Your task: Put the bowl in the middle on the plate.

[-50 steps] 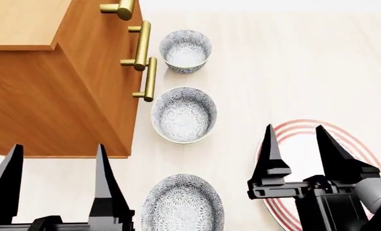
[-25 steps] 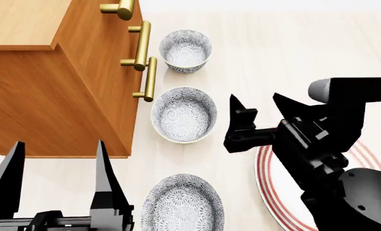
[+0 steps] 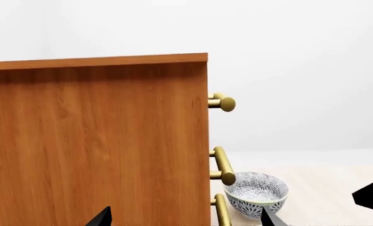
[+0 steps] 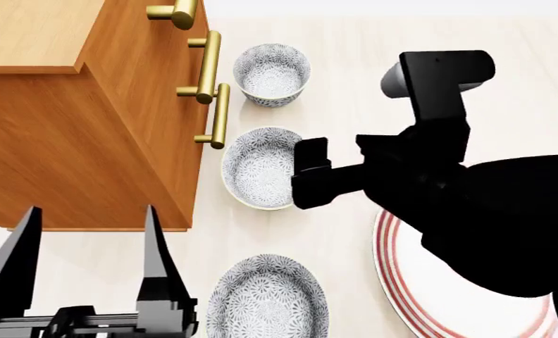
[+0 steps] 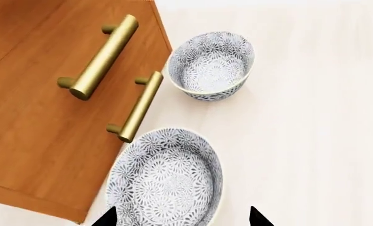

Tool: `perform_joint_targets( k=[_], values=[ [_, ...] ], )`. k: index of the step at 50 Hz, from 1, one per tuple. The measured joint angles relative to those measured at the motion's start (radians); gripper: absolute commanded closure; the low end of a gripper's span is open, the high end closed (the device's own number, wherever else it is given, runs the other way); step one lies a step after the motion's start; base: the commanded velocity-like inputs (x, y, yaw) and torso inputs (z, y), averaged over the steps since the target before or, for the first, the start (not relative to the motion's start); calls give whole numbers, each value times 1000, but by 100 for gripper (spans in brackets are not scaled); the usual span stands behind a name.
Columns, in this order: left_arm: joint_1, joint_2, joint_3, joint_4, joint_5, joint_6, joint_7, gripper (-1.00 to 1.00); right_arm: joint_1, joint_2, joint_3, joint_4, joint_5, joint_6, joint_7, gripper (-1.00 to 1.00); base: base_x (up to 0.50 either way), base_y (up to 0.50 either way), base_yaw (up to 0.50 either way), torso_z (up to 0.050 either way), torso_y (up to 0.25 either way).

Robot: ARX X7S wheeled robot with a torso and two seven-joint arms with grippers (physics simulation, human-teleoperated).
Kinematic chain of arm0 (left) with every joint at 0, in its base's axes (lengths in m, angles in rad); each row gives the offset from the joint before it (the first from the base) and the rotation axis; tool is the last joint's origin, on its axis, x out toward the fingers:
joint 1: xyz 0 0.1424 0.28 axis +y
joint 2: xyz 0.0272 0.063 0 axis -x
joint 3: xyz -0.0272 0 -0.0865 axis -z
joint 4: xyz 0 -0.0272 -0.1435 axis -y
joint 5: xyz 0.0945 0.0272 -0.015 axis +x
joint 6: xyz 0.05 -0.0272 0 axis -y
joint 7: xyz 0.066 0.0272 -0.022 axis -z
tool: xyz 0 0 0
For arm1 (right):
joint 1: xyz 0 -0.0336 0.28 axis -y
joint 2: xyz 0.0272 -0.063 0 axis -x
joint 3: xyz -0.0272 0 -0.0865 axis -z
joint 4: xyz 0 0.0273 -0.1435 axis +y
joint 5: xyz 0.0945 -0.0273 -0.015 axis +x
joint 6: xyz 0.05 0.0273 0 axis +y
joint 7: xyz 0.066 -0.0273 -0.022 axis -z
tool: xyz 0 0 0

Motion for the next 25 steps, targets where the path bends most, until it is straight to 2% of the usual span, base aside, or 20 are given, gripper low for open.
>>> perform_joint_targets(
  k=[11, 25],
  values=[
    [-2, 0, 1, 0, 0, -6, 1, -100, 91, -29, -76, 127, 80, 22, 25, -100, 0, 0, 0, 0, 0],
    [-3, 0, 3, 0, -1, -9, 4, -100, 138, -67, -126, 271, 29, 46, -33, -100, 0, 0, 0, 0, 0]
  ],
)
